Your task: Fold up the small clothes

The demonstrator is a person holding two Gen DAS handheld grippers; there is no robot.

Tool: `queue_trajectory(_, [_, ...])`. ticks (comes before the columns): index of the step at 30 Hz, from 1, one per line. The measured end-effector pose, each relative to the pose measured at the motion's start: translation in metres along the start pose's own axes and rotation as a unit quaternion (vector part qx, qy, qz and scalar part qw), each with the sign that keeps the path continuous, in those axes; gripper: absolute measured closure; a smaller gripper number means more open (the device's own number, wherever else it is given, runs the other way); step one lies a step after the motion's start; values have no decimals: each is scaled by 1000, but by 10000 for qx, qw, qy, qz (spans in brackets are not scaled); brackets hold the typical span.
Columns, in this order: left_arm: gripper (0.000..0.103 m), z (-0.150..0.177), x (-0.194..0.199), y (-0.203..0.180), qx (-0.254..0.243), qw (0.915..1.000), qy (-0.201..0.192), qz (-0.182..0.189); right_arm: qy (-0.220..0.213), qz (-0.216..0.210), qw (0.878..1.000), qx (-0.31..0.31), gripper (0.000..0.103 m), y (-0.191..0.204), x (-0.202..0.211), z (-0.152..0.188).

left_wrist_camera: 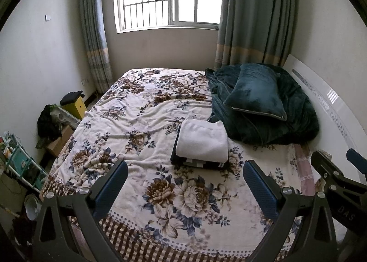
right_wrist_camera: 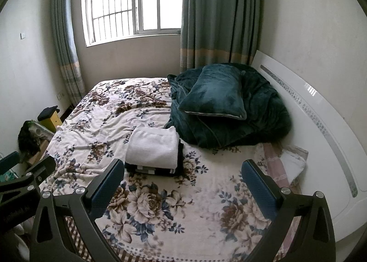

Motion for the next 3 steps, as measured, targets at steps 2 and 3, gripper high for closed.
queue_trajectory(2, [0,0,0,1,4,10000,-26,-21,0,1,10000,0,0,0,0,0])
queue_trajectory(3, [0,0,1,1,19,10000,-33,-24,-3,1,10000,-9,0,0,1,0])
Point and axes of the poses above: each gripper's, at about its wrist camera, not at the fingertips, and x roughly against the way its jaws point, y to its left, z to its underside, the point moved 1 cm from there along -x, roughly the way its jaws point, and after that the axes turned 5 degrees about y, right-handed, at the moved point
